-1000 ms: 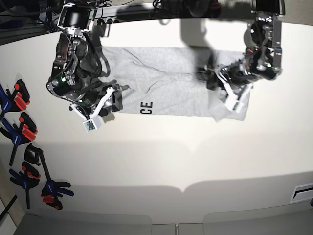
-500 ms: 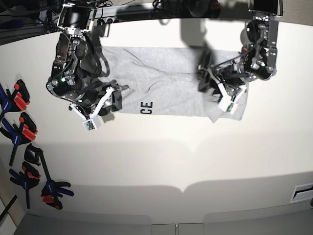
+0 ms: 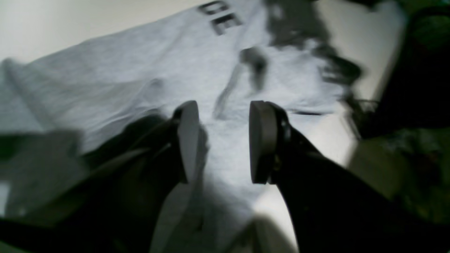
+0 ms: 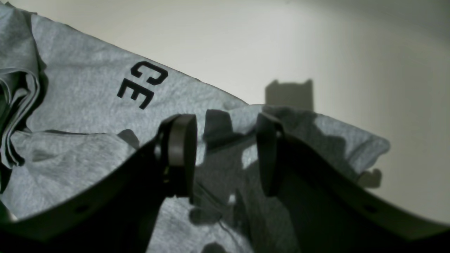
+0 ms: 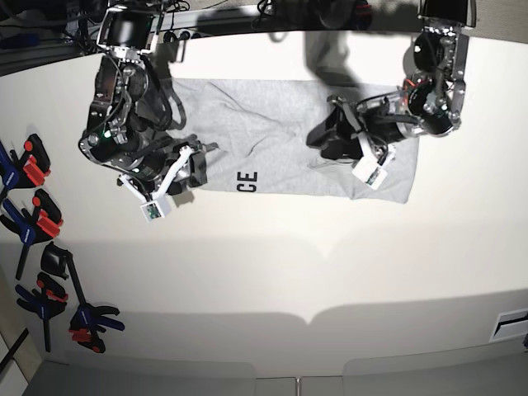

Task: Fold the T-shirt properly
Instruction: 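Grasp the strip end with the left gripper and fold it toward the right gripper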

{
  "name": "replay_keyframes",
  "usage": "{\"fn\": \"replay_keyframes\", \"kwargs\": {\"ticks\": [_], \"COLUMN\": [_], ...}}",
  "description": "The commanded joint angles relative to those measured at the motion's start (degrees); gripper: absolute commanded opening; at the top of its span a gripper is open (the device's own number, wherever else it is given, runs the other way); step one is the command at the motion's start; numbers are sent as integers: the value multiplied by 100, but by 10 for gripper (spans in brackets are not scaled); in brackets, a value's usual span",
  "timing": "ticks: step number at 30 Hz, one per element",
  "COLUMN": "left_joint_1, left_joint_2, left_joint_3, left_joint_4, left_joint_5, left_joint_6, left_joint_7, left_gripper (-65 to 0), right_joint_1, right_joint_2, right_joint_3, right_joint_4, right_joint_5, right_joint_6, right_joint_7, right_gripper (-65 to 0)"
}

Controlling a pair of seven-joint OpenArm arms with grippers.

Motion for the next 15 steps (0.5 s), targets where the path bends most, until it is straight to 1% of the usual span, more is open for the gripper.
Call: {"fn": "replay_keyframes", "kwargs": {"ticks": [1, 3, 5, 7, 8, 9, 12, 13, 15], "left_joint_1": [-81, -81, -81, -81, -81, -81, -81, -81, -81], "left_joint_2": [22, 125, 260, 407, 476, 549, 769, 846, 1005], "left_joint_3": [-33, -33, -33, -33, -33, -33, -31, -33, -33], "left_joint_4": [111, 111, 111, 111, 111, 111, 111, 105, 81], "left_joint_5": [212, 807, 1305, 1532, 1532, 1504, 1390, 1462, 1851], "left_joint_6": [221, 708, 1266, 1727, 1878, 1961, 1967, 1965, 2017], "left_joint_7": [-286, -483, -535, -487, -450, -452, -483, -555, -756], "left_gripper": [-428, -428, -428, -428, -428, -428, -428, -428, -428], "right_joint_1": [109, 109, 107, 107, 107, 107, 107, 107, 107], "right_joint_2": [55, 52, 52, 52, 52, 52, 55, 52, 55], "right_joint_3": [22, 22, 22, 22, 22, 22, 20, 22, 22], "right_joint_4": [107, 107, 107, 107, 107, 107, 107, 107, 107], "right_joint_5": [79, 79, 79, 81, 79, 79, 79, 79, 79], "right_joint_6": [61, 61, 61, 61, 61, 61, 61, 61, 61], "right_joint_7": [52, -61, -151, -227, -243, -243, -245, -245, -247], "right_gripper": [-389, -389, -389, -389, -389, -389, -389, -389, -389]}}
